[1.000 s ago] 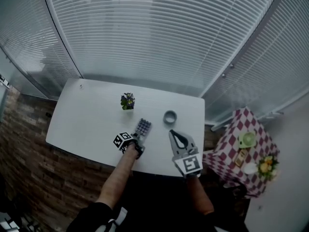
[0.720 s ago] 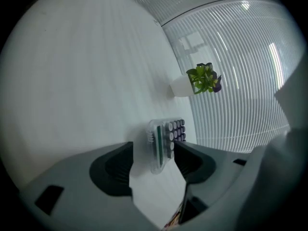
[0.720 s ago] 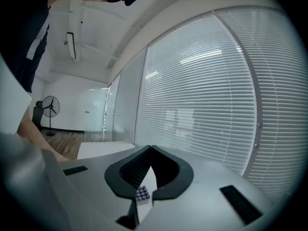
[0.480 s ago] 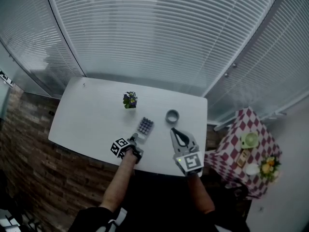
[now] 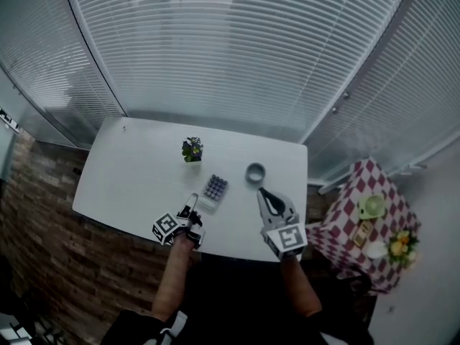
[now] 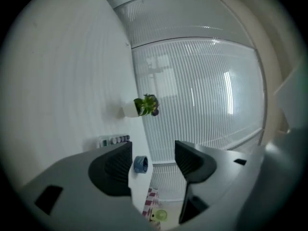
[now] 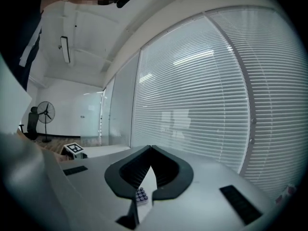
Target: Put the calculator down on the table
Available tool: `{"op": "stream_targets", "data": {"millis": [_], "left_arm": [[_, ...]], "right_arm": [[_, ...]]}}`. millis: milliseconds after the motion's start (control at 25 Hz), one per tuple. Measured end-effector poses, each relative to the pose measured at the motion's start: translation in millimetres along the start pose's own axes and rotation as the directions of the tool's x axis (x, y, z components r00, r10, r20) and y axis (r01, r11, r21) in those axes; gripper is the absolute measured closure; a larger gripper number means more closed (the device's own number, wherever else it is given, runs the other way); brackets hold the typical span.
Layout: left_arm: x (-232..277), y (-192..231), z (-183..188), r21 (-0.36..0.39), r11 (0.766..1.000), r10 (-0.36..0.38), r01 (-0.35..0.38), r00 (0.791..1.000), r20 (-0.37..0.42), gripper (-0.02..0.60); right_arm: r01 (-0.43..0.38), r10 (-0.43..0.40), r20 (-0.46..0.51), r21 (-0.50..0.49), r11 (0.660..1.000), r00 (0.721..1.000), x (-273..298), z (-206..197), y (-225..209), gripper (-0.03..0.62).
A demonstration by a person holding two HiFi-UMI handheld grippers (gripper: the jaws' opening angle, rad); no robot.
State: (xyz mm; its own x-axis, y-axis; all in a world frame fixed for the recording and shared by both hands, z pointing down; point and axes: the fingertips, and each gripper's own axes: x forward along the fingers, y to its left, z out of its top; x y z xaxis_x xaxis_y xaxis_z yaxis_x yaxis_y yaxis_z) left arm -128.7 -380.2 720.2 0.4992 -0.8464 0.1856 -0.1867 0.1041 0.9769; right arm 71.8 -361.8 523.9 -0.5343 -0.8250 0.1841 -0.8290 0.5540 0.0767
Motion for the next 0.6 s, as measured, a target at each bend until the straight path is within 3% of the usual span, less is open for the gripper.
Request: {"op": "stream_targets", "data": {"millis": [120,280,600], "left_arm": [[-15,-37,12,-0.003,0.995,-0.096,0.096,0.994,0.051,0.324],[-29,-67,26,0.039,0.992,-0.121,0.118,0.989,0.084,0.324],[-56,-129,30,0.021,0.977,-0.212,0.211,0.970,0.117,0.324]], "right_arm": [[0.005,-0.005,-0.016,0.000,1.000,1.000,1,-5,-2,0.588],[-0.005,0.005,0.002,0.009,1.000,1.000,1,-2,-1,0.588],[-0.019,0.018,0.019,0.058,0.998,1.000,5,-1,-1,0.588]]}}
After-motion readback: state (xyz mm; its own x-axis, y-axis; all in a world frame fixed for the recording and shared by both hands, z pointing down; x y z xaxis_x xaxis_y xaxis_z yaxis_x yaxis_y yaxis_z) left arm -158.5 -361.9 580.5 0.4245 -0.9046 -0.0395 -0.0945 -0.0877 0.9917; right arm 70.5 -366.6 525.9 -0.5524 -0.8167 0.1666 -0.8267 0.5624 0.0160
